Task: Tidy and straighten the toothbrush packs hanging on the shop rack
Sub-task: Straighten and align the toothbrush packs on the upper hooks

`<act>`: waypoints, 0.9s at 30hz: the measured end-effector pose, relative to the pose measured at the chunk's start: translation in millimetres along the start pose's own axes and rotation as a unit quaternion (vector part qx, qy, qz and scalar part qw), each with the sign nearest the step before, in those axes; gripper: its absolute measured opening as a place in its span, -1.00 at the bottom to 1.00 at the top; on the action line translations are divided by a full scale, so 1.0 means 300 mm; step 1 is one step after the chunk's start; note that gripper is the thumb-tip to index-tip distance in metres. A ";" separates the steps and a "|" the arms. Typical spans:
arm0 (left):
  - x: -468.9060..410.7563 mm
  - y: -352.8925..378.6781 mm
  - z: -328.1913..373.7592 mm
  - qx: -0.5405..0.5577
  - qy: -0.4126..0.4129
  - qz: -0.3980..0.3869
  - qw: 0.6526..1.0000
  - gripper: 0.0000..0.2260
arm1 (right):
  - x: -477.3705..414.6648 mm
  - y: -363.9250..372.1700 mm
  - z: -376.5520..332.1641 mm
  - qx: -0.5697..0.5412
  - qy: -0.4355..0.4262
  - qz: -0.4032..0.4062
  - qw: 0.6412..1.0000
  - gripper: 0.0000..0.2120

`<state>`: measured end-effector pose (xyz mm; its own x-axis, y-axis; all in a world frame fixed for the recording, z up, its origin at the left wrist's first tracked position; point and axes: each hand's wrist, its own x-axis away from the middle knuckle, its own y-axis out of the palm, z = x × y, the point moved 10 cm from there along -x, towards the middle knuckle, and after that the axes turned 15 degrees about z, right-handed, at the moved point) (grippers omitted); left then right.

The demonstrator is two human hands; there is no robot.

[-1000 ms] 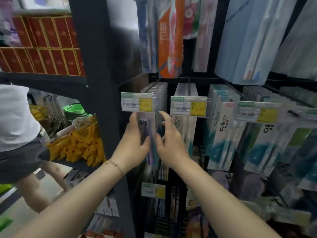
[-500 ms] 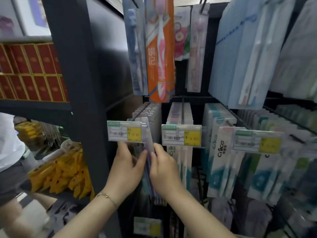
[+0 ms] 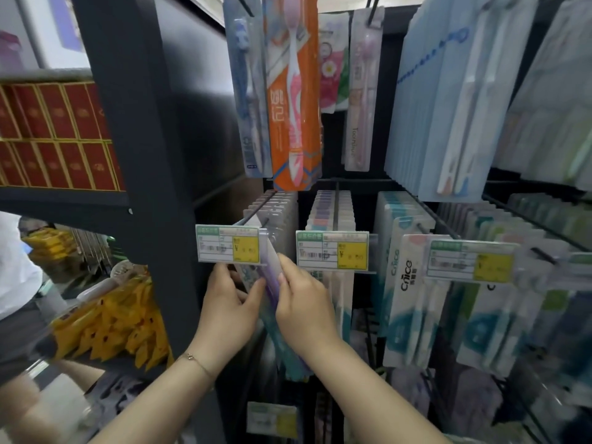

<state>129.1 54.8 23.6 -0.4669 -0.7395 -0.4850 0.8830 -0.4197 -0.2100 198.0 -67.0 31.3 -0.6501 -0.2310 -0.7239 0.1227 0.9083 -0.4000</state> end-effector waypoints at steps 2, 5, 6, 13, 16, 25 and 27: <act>0.011 0.002 -0.023 0.019 -0.042 -0.006 0.999 -0.70 | -0.005 -0.005 -0.011 0.011 -0.003 -0.020 1.000 -0.74; 0.039 0.007 -0.072 0.065 -0.132 -0.005 0.989 -0.66 | -0.004 -0.009 -0.024 0.039 -0.007 -0.061 0.997 -0.74; 0.050 0.009 -0.091 0.076 -0.157 -0.003 0.985 -0.67 | -0.002 -0.010 -0.027 0.048 -0.005 -0.074 0.996 -0.77; 0.133 0.037 -0.131 0.133 -0.236 -0.042 0.962 -0.74 | 0.035 -0.064 -0.002 0.056 0.029 -0.077 0.995 -0.83; 0.153 0.044 -0.123 0.135 -0.241 -0.055 0.960 -0.79 | 0.051 -0.101 0.022 0.048 0.047 -0.071 0.995 -0.84; 0.245 0.073 -0.010 0.193 -0.149 -0.097 0.965 -0.84 | 0.132 -0.222 0.109 -0.014 0.094 -0.064 0.993 -0.83; 0.274 0.094 0.035 0.207 -0.114 -0.115 0.965 -0.87 | 0.148 -0.269 0.148 -0.042 0.114 -0.040 0.992 -0.82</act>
<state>114.9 -23.4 -13.2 -0.6883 -0.6785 -0.2567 0.6818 -0.7259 0.0907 192.5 -166.0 6.4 -0.8087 -0.2271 -0.5426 0.0078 0.9182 -0.3960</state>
